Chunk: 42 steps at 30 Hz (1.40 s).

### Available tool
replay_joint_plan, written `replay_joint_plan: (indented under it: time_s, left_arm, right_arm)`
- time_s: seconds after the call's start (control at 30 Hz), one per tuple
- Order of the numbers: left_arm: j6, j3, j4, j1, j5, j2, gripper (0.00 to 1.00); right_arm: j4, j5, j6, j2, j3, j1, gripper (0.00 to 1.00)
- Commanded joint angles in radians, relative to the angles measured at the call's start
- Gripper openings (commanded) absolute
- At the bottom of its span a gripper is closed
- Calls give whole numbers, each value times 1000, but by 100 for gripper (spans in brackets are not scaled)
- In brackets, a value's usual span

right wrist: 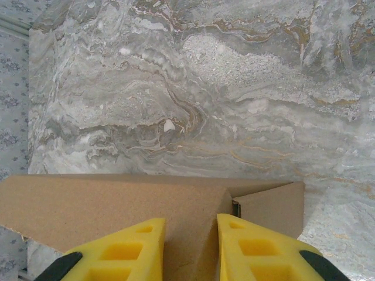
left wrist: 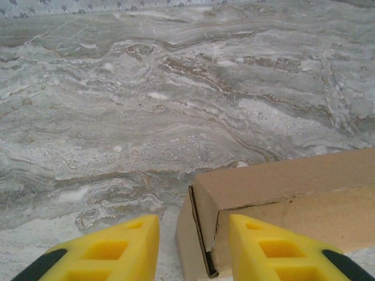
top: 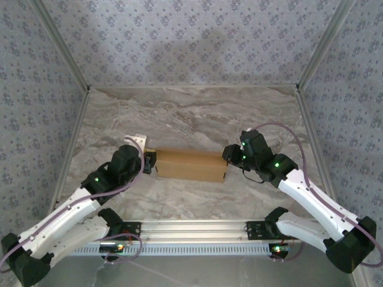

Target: Fold the paper box

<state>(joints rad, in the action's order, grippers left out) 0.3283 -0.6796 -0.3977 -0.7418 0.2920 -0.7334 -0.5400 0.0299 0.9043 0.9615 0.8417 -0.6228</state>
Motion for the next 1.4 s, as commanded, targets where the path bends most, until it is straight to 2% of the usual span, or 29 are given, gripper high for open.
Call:
replay_joint_plan:
  time_s: [0.0, 0.1, 0.17, 0.23, 0.33, 0.4, 0.6, 0.8, 1.0, 1.37]
  left_arm:
    - [-25, -28, -32, 1, -46, 64, 35]
    - [-10, -49, -41, 5, -47, 113, 37]
    - [33, -67, -65, 29, -65, 104, 48]
    - [73, -86, -93, 63, -127, 61, 56]
    - [140, -97, -110, 117, -226, -21, 61]
    - [171, -93, -97, 136, -251, -51, 62]
    - [233, -66, -4, 186, -313, -79, 62]
    - [248, -58, 38, 191, -349, -99, 59]
    - [252, -54, 42, 201, -347, -107, 59]
    - [293, 41, 62, 204, -333, -129, 49]
  right_arm:
    - [-87, -56, -16, 2, -13, -9, 27]
    - [-86, -60, -20, 5, -12, -14, 27]
    - [-87, -64, -20, 6, -9, -16, 27]
    - [-86, -68, -22, 8, -11, -18, 27]
    - [-84, -71, -21, 10, -12, -21, 27]
    - [-82, -72, -23, 10, -13, -25, 27]
    - [-87, -82, -26, 8, -11, -36, 26]
    - [-93, -91, -34, 7, -13, -43, 26]
    - [-91, -93, -38, 8, -16, -43, 26]
    - [-88, -97, -36, 8, -27, -48, 25]
